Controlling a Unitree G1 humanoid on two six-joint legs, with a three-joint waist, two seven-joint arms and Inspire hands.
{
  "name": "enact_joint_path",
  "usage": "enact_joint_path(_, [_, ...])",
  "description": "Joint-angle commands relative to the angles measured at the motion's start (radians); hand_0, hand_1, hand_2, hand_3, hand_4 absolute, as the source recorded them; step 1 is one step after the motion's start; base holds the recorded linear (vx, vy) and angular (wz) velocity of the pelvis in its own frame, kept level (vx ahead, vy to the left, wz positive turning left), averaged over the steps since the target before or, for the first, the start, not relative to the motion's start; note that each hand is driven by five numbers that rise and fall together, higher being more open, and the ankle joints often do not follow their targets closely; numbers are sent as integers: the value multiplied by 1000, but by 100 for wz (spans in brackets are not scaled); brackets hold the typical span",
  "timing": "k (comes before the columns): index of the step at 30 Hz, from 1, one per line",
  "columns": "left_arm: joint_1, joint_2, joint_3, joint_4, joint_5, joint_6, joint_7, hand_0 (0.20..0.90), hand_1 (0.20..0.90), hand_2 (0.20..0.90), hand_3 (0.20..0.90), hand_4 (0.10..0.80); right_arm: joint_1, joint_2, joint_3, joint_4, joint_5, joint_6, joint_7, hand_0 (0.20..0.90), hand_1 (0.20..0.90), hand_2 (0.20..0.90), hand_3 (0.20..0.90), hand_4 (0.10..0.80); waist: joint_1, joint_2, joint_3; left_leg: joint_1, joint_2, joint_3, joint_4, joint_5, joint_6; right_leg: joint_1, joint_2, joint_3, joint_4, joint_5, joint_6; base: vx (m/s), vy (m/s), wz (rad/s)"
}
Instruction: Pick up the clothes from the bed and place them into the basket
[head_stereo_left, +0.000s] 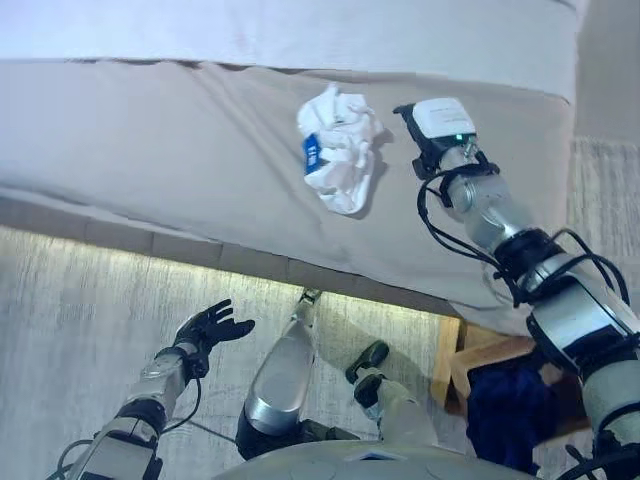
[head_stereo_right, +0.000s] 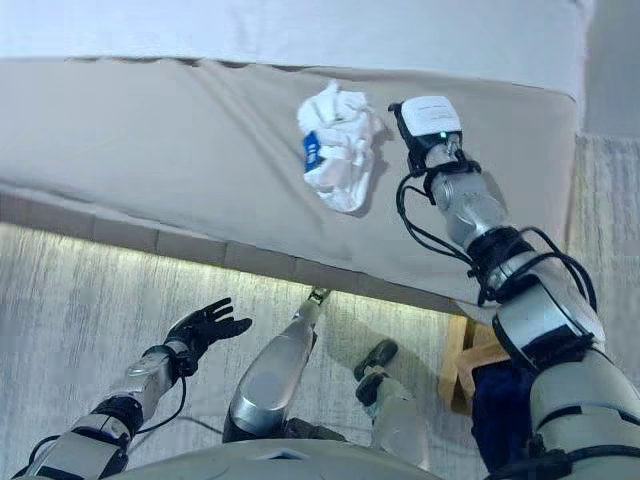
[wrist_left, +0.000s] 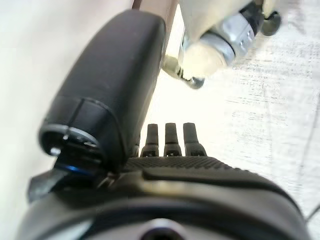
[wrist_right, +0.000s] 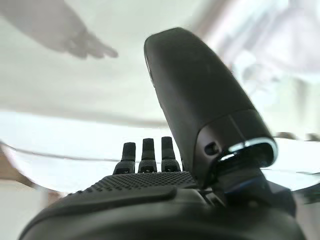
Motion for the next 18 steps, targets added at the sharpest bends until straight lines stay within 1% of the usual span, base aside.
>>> enact_joint_path(1, [40, 15, 22, 15, -18, -38, -31, 900, 900, 900, 900, 800, -148, 3, 26, 48, -8, 86, -95, 900, 900, 900, 900, 800, 69, -23, 13, -7, -38, 67, 77, -181, 79, -3, -15, -39, 75, -12, -32, 13, -16, 42])
enact_joint_path(2, [41, 15, 24, 18, -22, -40, -33, 900, 900, 900, 900, 800, -154, 5, 27, 58, -5, 93, -92, 900, 900, 900, 900, 800, 72, -22, 14, -9, -39, 64, 77, -180, 79, -2, -16, -42, 77, -14, -32, 22, 11, 46])
enact_joint_path(5, [50, 6, 29, 37, -27, -66, -63, 900, 900, 900, 900, 800, -185, 40, 33, 189, 20, 179, -14, 900, 900, 900, 900, 800, 110, -7, 19, -36, -44, 42, 79, -167, 77, -6, -33, -75, 107, -34, -35, 27, 28, 36])
enact_joint_path(6, [51, 5, 28, 36, -29, -67, -67, 900, 900, 900, 900, 800, -188, 44, 35, 209, 18, 185, -6, 900, 900, 900, 900, 800, 115, -5, 20, -39, -45, 39, 78, -164, 77, -7, -36, -81, 111, -37, -35, 41, 19, 37])
enact_joint_path(7, [53, 4, 30, 36, -30, -75, -79, 900, 900, 900, 900, 800, -197, 57, 34, 269, -1, 197, 36, 900, 900, 900, 900, 800, 130, -3, 23, -47, -44, 35, 77, -158, 75, -8, -41, -95, 124, -42, -35, 41, 7, 36])
enact_joint_path(11, [60, 2, 34, 13, -26, -95, -108, 900, 900, 900, 900, 800, -204, 76, 34, 347, -8, 259, 120, 900, 900, 900, 900, 800, 166, 2, 33, -62, -47, 20, 78, -149, 73, -1, -50, -129, 147, -48, -32, 54, -15, 22])
enact_joint_path(15, [52, 7, 28, -28, -32, -96, -122, 900, 900, 900, 900, 800, -219, 85, 37, 417, -49, 328, 268, 900, 900, 900, 900, 800, 192, 6, 48, -94, -55, 3, 95, -140, 73, -22, -62, -142, 196, -51, -25, 29, -26, 14])
enact_joint_path(18, [46, 12, 19, -68, -42, -95, -131, 900, 900, 900, 900, 800, -235, 88, 31, 453, -48, 361, 303, 900, 900, 900, 900, 800, 208, 10, 63, -119, -62, -9, 105, -131, 74, -39, -67, -147, 224, -50, -20, 19, -24, 16])
